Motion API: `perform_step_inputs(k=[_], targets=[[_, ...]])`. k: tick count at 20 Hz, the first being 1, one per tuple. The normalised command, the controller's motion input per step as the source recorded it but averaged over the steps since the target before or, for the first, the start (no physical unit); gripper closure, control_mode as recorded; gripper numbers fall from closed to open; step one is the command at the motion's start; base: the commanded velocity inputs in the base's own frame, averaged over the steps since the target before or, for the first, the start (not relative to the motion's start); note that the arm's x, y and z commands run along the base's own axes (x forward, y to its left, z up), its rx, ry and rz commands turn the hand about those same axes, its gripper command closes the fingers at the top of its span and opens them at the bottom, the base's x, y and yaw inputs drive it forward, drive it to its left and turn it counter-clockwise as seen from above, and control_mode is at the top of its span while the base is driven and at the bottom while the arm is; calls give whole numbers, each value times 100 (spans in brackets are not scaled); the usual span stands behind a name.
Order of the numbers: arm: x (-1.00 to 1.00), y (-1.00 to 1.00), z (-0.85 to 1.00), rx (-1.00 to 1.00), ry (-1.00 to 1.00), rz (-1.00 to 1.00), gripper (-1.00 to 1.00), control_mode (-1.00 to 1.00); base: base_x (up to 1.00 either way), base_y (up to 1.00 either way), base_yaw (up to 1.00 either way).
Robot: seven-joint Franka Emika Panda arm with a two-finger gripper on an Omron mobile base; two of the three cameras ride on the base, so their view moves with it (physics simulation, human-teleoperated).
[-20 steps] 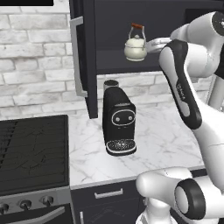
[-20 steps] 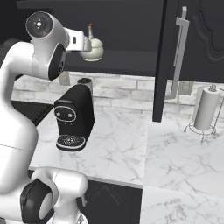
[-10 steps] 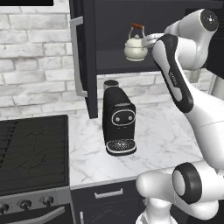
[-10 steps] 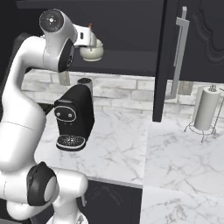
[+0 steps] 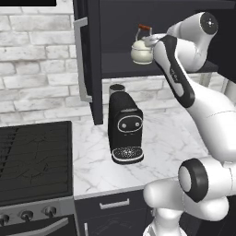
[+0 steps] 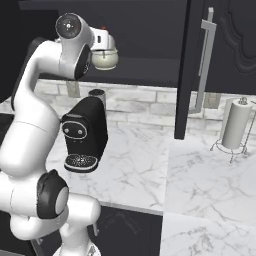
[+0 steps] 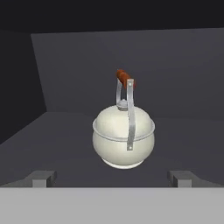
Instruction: Open the cabinet, pick the kettle from the cabinet, and place it in the sink.
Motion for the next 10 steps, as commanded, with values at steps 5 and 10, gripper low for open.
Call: perform_step_inputs(k=[5, 10], targets=[[45, -1, 0, 0, 0, 0, -100, -100, 0, 0, 0], [45, 0, 0, 0, 1, 0, -100, -100, 0, 0, 0]])
